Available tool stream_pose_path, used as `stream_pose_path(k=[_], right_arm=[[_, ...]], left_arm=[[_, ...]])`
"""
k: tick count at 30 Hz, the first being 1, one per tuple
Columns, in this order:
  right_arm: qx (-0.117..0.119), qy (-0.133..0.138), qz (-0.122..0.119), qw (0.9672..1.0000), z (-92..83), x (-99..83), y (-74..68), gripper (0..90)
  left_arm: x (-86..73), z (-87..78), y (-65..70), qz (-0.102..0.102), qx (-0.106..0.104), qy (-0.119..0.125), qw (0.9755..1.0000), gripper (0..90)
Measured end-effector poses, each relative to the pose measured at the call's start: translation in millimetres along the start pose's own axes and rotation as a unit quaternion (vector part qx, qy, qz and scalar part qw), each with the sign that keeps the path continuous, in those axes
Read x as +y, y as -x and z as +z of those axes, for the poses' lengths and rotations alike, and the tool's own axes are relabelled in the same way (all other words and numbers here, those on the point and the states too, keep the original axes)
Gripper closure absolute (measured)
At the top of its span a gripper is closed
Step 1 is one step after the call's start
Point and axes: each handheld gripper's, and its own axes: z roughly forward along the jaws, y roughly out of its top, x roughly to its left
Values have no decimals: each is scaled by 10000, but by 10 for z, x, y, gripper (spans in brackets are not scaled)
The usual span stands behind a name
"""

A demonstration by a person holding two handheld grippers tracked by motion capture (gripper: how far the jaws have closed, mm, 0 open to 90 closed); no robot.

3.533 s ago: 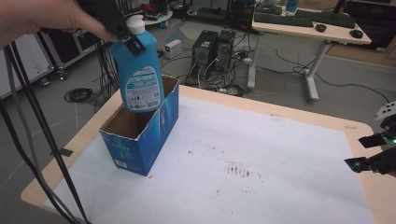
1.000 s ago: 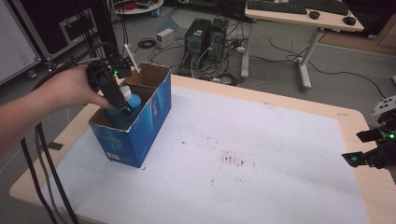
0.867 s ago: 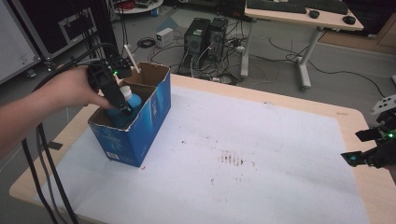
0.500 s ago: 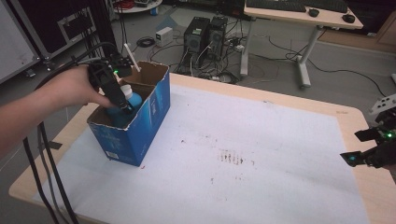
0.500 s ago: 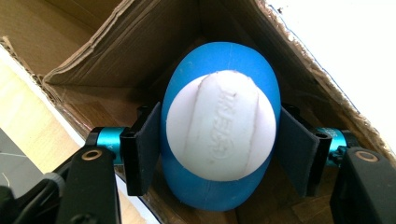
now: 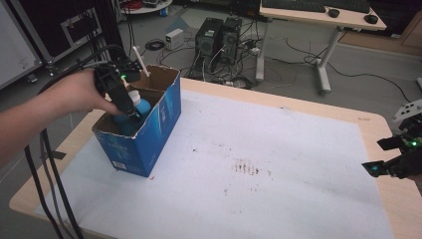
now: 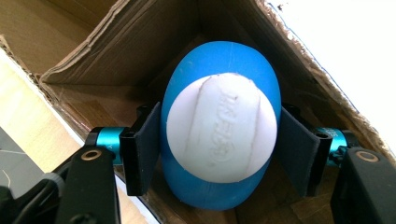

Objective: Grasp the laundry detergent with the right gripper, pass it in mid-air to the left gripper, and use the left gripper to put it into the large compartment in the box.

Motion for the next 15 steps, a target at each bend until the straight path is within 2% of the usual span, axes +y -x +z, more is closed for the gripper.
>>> stream_pose_path(k=[15], right_arm=[[-3,14,9,10000,7,-23,-13,132]], left_arm=[[11,-1,2,24,7,-63,10000,362]])
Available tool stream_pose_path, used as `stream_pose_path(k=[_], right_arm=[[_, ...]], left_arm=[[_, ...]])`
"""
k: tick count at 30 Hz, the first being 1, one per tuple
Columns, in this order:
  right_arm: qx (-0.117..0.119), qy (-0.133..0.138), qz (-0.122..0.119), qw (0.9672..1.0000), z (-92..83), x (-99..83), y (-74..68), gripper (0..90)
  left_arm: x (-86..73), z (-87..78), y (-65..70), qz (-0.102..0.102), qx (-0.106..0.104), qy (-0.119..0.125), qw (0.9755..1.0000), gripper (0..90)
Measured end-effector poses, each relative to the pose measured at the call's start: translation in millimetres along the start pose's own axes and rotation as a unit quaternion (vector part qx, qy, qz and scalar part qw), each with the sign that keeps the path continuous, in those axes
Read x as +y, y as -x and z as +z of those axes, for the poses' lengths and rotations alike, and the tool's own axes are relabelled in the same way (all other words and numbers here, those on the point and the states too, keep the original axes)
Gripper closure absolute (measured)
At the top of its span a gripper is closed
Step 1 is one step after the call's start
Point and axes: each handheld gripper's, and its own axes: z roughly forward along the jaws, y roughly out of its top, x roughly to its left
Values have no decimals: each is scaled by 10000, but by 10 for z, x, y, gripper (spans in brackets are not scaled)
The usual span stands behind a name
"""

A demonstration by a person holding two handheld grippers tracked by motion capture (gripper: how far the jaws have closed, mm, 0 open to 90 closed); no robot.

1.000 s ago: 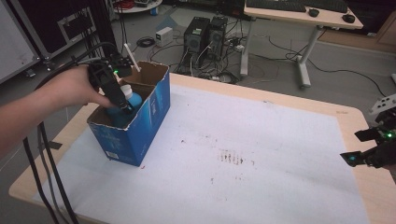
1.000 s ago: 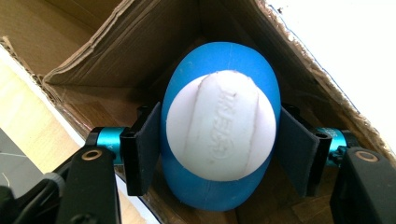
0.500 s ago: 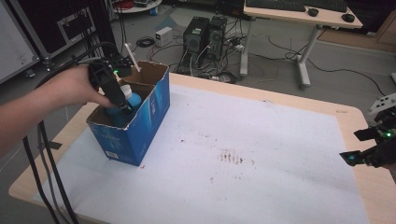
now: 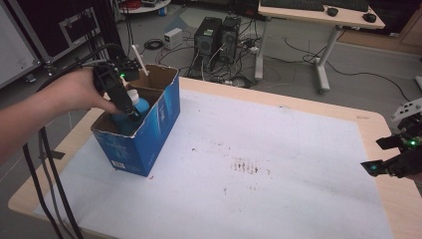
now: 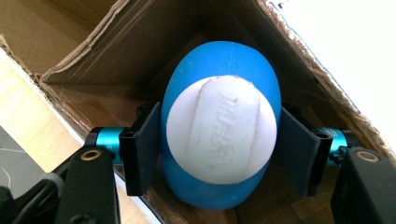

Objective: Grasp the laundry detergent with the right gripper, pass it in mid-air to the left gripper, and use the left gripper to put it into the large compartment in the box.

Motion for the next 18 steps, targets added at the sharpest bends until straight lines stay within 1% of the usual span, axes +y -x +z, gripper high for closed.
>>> stream_pose_path(k=[3,5,6,7,9,10,12,18], right_arm=[[-2,-1,5,10000,-1,0,-6,132],[11,0,-2,10000,-5,-2,-5,133],[11,0,-2,10000,-5,-2,-5,133],[6,-4,6,10000,-6,-2,-6,132],[15,-2,-3,10000,-8,-5,-6,133],[15,3,-20,10000,-8,-7,-6,133],[14,15,-26,10000,-8,-8,-11,132],[10,44,-53,10000,-21,-11,-25,132]], left_arm=[[-3,5,4,-6,35,-92,10000,302],[-9,-10,8,23,26,-70,10000,299],[-9,-10,8,23,26,-70,10000,278],[-12,-27,6,40,38,-115,9999,278],[-14,-43,9,51,19,-118,9999,255],[-13,-53,12,58,23,-147,9999,231],[-6,-85,22,148,54,-159,9997,227],[19,-206,24,217,59,-172,9996,208]])
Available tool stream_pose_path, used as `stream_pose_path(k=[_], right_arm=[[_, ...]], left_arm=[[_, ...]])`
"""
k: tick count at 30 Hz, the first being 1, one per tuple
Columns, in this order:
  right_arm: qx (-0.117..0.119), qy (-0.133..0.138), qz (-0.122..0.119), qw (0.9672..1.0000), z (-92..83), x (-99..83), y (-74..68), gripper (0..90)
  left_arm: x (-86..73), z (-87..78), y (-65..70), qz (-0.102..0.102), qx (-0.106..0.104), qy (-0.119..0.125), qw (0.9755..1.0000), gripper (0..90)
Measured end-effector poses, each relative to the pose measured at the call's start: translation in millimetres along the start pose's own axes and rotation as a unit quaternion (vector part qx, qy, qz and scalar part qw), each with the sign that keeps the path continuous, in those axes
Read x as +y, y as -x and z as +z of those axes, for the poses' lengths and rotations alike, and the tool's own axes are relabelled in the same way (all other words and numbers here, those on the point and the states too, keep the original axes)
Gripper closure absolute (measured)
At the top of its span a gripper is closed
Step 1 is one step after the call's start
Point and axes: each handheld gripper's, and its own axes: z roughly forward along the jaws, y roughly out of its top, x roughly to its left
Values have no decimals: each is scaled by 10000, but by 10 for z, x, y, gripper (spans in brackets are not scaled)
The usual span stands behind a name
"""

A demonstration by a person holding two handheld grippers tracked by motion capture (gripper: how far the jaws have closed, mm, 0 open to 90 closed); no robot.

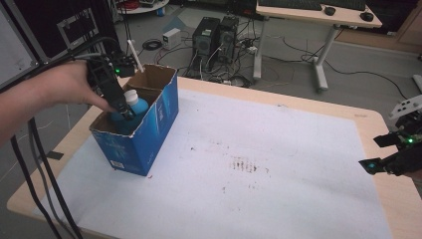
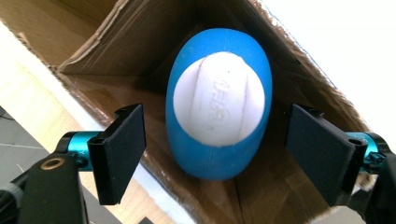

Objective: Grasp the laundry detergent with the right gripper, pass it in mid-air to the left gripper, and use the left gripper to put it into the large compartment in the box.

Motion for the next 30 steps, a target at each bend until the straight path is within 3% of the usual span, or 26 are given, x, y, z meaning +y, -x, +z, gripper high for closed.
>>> stream_pose_path(k=[2,8,15,19,23,30], right_arm=[[-4,0,3,10000,-3,0,-6,132],[-12,31,-54,10000,-2,8,-47,132],[-6,50,-126,9999,21,57,-130,133],[9,82,-171,9998,28,116,-192,132],[26,109,-256,9996,44,182,-272,132],[77,155,-465,9988,50,277,-416,132]], left_arm=[[5,-28,-1,11,30,4,10000,194],[81,-323,26,90,176,182,9996,194],[359,-543,236,642,17,376,9972,193],[557,-494,443,1034,-106,351,9940,194],[748,-374,645,1399,-305,337,9891,193],[1051,-131,926,1841,-522,260,9812,193]])
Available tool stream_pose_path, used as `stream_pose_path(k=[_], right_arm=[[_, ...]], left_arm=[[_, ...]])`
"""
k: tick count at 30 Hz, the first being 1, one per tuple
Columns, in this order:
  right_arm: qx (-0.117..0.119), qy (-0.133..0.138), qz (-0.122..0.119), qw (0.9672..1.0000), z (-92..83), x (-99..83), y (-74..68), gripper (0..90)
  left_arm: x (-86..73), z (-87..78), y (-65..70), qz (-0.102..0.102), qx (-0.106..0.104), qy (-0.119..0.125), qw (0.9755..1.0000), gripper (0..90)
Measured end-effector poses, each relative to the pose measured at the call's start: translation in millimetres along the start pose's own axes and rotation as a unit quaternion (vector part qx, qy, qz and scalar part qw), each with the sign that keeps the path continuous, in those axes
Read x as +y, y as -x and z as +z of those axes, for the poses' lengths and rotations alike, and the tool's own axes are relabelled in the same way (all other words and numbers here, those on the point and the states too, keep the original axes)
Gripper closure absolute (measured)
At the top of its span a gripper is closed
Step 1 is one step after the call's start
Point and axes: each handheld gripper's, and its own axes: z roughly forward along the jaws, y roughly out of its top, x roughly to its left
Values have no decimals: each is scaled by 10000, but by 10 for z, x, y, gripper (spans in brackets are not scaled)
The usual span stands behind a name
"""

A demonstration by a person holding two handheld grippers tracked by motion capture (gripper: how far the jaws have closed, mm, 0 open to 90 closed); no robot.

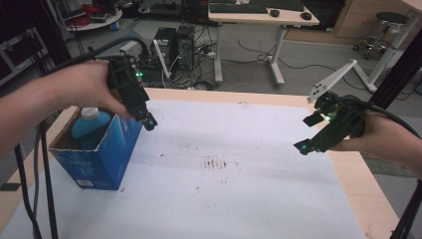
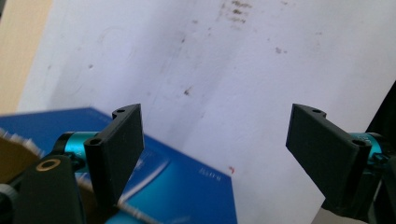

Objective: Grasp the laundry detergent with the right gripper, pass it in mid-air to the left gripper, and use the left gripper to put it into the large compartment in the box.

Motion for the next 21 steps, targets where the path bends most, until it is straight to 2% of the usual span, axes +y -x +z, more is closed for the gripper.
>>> stream_pose_path(k=[6,7,8,11,15,21], right_arm=[[102,51,-78,9999,-9,56,-97,132],[102,51,-78,9999,-9,56,-97,132],[115,58,-105,9999,-13,67,-113,132],[162,82,-197,9996,-26,102,-171,132],[173,72,-231,9996,-24,104,-186,132],[190,55,-233,9995,-14,99,-182,132]], left_arm=[[247,190,98,278,-102,-8,9996,193],[247,190,98,278,-102,-8,9996,193],[312,240,133,375,-156,-31,9992,193],[389,299,182,491,-221,-65,9985,194],[429,346,211,505,-254,-21,9984,194],[432,364,213,544,-262,-106,9981,193]])
